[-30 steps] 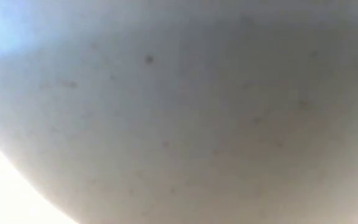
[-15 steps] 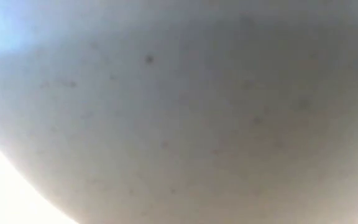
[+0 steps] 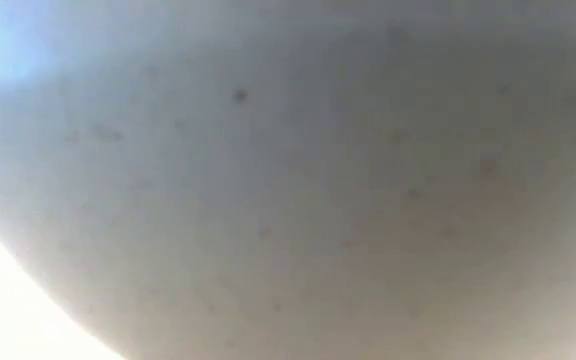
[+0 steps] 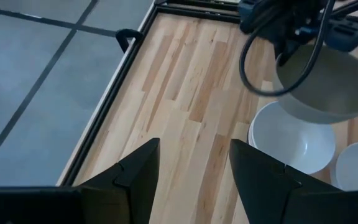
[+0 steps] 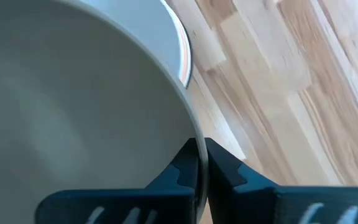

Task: Nest bowls inside each other
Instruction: Stack the gray bowl on top of the white bowl

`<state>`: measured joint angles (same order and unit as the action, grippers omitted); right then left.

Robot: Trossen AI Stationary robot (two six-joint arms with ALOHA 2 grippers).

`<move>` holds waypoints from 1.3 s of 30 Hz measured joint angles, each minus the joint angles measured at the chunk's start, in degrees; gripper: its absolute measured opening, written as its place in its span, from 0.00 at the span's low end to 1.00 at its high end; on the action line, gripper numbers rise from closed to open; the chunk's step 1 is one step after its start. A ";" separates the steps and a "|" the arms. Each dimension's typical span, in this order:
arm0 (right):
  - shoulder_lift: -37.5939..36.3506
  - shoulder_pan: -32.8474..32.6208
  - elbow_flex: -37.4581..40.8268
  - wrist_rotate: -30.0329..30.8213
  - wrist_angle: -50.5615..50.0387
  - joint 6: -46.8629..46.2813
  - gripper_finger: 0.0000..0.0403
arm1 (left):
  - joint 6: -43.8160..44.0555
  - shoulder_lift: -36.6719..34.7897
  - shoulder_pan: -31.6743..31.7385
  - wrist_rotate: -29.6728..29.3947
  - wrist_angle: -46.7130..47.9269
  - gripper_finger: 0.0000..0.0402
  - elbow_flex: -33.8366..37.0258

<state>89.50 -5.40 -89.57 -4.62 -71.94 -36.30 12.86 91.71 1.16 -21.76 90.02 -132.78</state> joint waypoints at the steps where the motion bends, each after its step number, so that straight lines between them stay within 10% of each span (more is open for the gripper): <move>1: 1.31 0.35 -1.84 0.18 -0.96 0.57 0.00 | -0.10 -0.10 0.00 -0.10 0.00 0.46 -0.01; 15: 20.10 2.00 -25.63 0.74 -12.40 6.72 0.00 | 1.09 -5.76 0.00 -0.73 -0.03 0.46 5.39; 39: 26.57 1.87 -25.76 -2.06 -9.30 9.57 0.00 | 10.56 -20.36 -0.01 -3.43 -0.35 0.46 26.13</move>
<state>116.07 -3.53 -115.33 -6.68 -81.25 -26.73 23.42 71.35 1.15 -25.19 89.67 -106.65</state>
